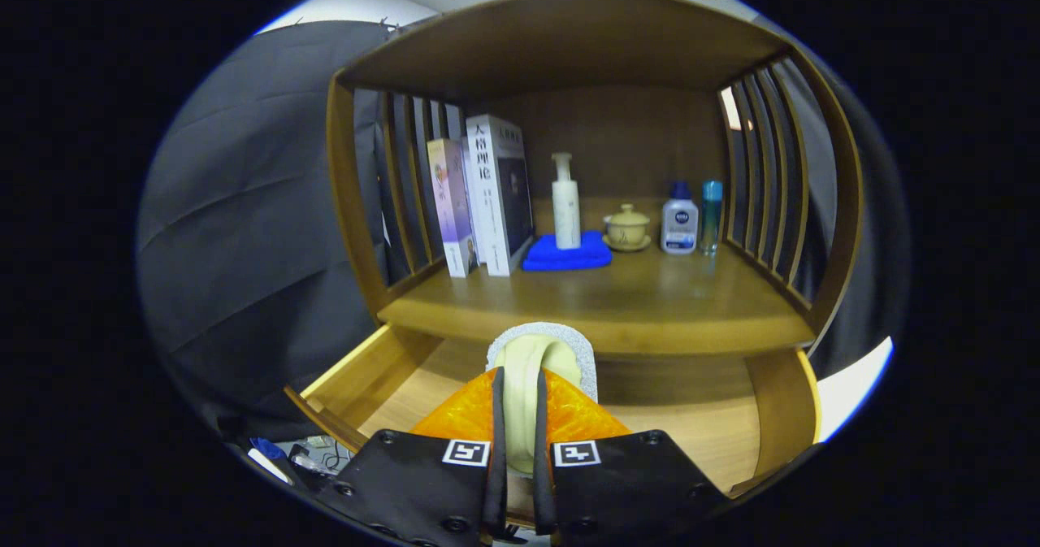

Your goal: Pull open the drawer, take out the items inside it, and place them on the countertop above the cabinet.

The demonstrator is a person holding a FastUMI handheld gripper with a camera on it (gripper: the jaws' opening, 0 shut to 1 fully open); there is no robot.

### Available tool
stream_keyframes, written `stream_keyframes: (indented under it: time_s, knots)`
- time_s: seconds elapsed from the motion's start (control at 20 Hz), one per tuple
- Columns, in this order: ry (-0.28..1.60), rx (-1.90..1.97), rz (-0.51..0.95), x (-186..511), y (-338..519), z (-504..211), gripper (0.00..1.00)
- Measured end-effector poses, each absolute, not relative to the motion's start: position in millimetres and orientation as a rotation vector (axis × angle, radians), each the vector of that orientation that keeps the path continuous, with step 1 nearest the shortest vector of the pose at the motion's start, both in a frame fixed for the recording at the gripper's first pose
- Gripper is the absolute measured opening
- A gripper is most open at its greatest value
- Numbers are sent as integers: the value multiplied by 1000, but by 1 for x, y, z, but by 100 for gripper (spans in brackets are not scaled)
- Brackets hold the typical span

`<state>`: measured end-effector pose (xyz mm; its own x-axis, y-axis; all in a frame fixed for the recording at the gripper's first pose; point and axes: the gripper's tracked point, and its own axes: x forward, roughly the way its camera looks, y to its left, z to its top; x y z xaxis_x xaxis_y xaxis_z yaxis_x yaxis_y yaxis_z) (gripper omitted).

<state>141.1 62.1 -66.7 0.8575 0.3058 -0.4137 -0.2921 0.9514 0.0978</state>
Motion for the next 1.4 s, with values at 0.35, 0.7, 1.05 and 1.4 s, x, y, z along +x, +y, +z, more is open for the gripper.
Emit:
stream_keyframes:
  time_s: [0.35,0.7,1.05,1.4]
  knots:
    - [342,17,291,171,62,-20,15]
    - [383,91,203,239,53,-22,15]
    - [532,141,114,285,34,-67,15]
    - [485,99,96,305,33,-69,35]
